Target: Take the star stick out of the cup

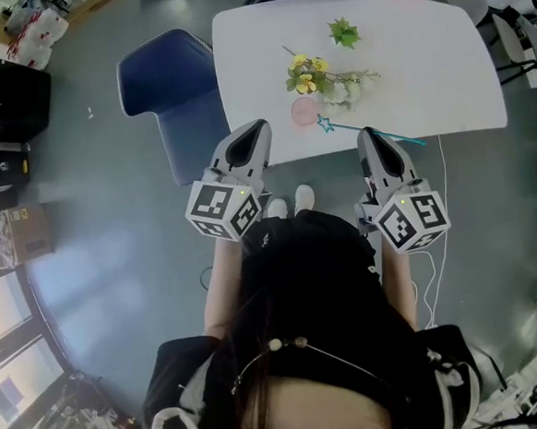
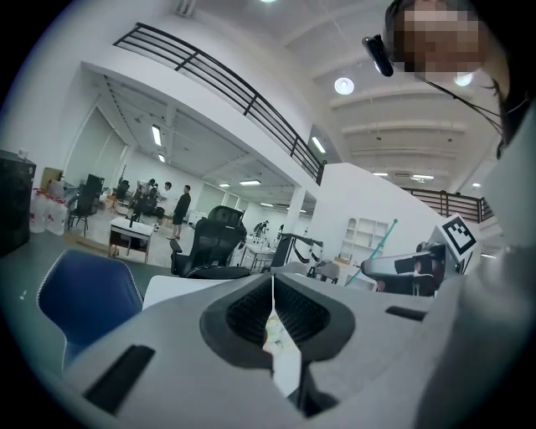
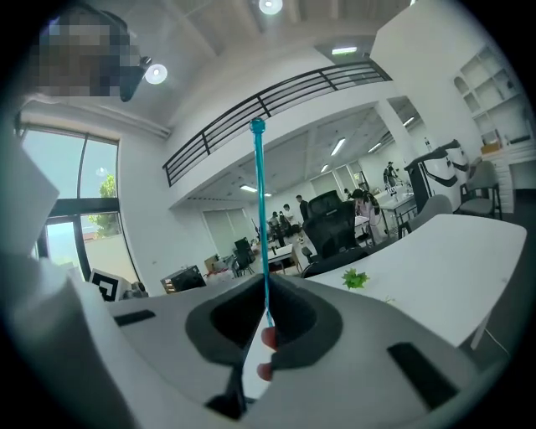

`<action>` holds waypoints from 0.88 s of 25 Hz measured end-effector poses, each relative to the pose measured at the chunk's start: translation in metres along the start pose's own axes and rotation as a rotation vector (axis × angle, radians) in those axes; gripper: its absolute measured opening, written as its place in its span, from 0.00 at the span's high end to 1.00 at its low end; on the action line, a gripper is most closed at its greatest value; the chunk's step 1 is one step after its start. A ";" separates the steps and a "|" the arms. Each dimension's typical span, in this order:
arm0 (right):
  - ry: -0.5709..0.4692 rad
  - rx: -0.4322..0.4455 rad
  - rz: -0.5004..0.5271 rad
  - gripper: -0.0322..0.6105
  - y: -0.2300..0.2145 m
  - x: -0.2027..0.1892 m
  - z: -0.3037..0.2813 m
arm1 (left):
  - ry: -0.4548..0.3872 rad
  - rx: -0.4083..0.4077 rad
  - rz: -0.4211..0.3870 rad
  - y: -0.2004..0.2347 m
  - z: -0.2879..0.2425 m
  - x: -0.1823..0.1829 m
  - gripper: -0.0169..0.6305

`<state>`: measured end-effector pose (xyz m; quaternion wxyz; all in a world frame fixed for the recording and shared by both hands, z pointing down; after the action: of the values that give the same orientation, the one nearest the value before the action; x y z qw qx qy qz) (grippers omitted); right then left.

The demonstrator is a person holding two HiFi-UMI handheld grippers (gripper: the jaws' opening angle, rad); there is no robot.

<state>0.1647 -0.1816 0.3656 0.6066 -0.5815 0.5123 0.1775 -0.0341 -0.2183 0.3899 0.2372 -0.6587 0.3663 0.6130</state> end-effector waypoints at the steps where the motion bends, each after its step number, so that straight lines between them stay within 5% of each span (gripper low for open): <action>1: -0.006 0.002 0.006 0.92 0.003 0.001 0.002 | -0.002 -0.001 -0.002 -0.001 0.000 0.001 0.96; 22: -0.006 -0.004 0.029 0.92 0.008 0.005 0.006 | -0.017 0.002 -0.001 -0.006 0.002 0.004 0.96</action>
<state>0.1630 -0.1758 0.3562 0.6043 -0.5745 0.5187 0.1889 -0.0309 -0.2133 0.3848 0.2411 -0.6533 0.3646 0.6182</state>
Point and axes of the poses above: the fingertips, and each gripper's own axes: z backward along the fingers, y to its left, x out of its top, the point moved 3 cm from there along z, backward along the fingers, and after that the axes turned 10 degrees about -z, right-handed, at the moved point
